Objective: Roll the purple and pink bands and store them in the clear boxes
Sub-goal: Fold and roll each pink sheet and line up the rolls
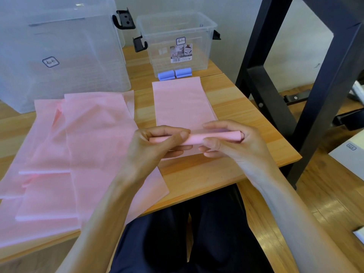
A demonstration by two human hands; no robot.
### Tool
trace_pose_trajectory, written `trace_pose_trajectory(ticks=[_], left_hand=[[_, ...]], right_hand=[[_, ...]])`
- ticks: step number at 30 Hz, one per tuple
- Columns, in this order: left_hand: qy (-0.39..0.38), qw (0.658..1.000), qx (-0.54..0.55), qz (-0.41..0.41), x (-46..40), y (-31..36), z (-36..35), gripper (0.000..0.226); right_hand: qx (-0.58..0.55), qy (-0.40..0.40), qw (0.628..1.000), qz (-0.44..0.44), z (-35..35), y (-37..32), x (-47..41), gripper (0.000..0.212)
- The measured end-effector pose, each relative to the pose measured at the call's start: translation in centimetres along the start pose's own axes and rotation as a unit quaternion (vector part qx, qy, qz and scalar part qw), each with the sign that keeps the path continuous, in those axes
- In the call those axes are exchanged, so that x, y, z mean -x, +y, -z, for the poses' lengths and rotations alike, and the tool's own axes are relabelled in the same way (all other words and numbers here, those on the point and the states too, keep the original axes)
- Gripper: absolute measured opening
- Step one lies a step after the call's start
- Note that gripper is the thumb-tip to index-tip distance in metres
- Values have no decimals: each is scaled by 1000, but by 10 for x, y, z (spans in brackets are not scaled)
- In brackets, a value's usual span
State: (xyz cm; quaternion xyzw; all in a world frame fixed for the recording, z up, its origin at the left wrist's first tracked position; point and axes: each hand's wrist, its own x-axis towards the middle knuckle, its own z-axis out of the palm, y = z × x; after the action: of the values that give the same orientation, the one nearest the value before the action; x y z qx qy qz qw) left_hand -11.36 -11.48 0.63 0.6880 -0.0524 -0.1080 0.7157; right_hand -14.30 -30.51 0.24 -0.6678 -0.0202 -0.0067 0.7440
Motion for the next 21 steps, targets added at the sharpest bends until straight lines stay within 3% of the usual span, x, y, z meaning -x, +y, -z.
trace_pose_trajectory(ticks=[6, 13, 21], left_hand=[[-25, 1000, -15, -3, 0, 0, 4, 20], [7, 1000, 2, 2, -2, 0, 2, 18], [-8, 1000, -15, -24, -1, -1, 4, 20]], right_hand=[[9, 25, 1000, -3, -1, 1, 0, 18], [9, -8, 1000, -17, 1, 1, -2, 30], [18, 21, 1000, -13, 0, 4, -2, 22]])
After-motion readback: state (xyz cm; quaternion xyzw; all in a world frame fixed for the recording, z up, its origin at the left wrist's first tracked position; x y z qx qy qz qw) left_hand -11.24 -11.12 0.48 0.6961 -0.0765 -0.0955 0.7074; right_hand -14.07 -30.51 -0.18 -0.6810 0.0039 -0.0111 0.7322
